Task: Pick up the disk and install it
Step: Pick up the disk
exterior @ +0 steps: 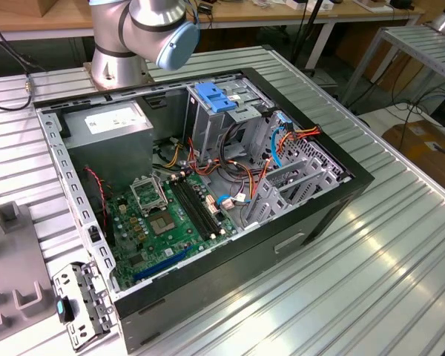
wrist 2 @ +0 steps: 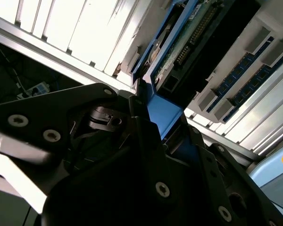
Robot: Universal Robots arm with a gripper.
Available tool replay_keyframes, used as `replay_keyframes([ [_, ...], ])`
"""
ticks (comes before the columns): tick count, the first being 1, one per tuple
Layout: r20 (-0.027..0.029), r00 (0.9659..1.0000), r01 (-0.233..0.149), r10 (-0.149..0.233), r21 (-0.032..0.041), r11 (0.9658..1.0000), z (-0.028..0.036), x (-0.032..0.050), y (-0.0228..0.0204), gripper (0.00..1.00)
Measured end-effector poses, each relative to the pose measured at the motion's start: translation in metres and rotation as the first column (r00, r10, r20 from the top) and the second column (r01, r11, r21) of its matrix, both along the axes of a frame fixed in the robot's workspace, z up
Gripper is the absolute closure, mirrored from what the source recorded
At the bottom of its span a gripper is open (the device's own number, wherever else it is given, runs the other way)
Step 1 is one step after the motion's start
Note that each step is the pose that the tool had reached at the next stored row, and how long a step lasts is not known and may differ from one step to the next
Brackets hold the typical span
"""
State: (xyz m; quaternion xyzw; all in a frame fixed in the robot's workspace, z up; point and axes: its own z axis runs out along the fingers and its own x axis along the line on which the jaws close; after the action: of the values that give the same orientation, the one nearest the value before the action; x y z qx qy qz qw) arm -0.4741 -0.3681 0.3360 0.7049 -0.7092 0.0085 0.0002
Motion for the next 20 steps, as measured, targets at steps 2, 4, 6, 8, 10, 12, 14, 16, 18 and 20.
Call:
replay_keyframes([
  [2,-0.0002,1.0,0.0,0.0,-0.0001,1.0,-0.0034,0.0,0.0,0.63],
  [4,-0.0002,1.0,0.0,0.0,0.0001,1.0,-0.0053,0.0,0.0,0.63],
  [6,-0.0001,1.0,0.0,0.0,0.0007,1.0,-0.0067,0.0,0.0,0.63],
  [8,-0.0003,1.0,0.0,0.0,0.0011,1.0,-0.007,-0.0001,0.0,0.63],
  [10,-0.0002,1.0,0.0,0.0,0.0012,1.0,-0.0071,0.0,0.0,0.63],
  [12,-0.0002,1.0,0.0,0.0,0.0012,1.0,-0.0072,0.0,0.0,0.63],
  [14,-0.0002,1.0,0.0,0.0,0.0012,1.0,-0.0063,0.0001,0.0,0.63],
  [16,-0.0001,1.0,0.0,0.0,0.0009,1.0,-0.0037,0.0002,0.0,0.63],
  [18,0.0,1.0,0.0,0.0,0.0003,1.0,-0.0005,0.0002,0.0,0.63],
  [20,0.0001,1.0,0.0,0.0,-0.0009,1.0,0.0027,0.0002,0.0,0.63],
])
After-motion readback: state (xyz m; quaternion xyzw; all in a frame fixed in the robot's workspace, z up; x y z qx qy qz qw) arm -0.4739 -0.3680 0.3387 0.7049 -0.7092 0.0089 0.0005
